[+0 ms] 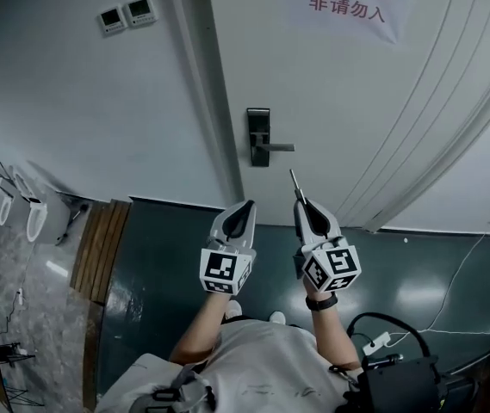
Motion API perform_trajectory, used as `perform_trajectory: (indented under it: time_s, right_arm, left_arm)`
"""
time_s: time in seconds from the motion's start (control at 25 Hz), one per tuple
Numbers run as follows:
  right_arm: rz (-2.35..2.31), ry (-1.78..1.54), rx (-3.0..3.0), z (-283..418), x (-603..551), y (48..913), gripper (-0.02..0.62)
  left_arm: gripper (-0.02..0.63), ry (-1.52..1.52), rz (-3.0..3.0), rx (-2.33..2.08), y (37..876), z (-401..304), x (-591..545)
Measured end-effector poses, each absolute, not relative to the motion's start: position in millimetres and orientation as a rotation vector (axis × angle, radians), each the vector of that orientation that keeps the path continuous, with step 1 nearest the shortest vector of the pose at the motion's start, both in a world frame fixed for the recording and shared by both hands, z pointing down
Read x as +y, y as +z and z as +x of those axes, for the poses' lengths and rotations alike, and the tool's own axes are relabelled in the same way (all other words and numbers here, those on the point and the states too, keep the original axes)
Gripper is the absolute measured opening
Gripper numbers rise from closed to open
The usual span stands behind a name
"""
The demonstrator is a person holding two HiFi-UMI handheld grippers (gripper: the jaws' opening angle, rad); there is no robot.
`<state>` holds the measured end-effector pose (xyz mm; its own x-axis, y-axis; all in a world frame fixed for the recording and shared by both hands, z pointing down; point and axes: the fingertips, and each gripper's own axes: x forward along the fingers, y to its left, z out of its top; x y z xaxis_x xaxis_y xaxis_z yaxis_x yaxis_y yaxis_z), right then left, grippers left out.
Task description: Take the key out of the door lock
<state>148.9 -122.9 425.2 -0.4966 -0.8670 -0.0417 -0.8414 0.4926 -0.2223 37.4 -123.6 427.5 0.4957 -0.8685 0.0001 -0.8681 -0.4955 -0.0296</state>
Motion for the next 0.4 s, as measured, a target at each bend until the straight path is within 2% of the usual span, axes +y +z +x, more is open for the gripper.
perform_trajectory:
  time_s: [0.4]
  right_arm:
    - [-1.489, -0.265, 2.612, 95.2, -131.7, 428.5, 0.023]
  left_arm:
    - [0.002, -0.044, -2.727, 1.582, 442.5, -14.6, -134.4]
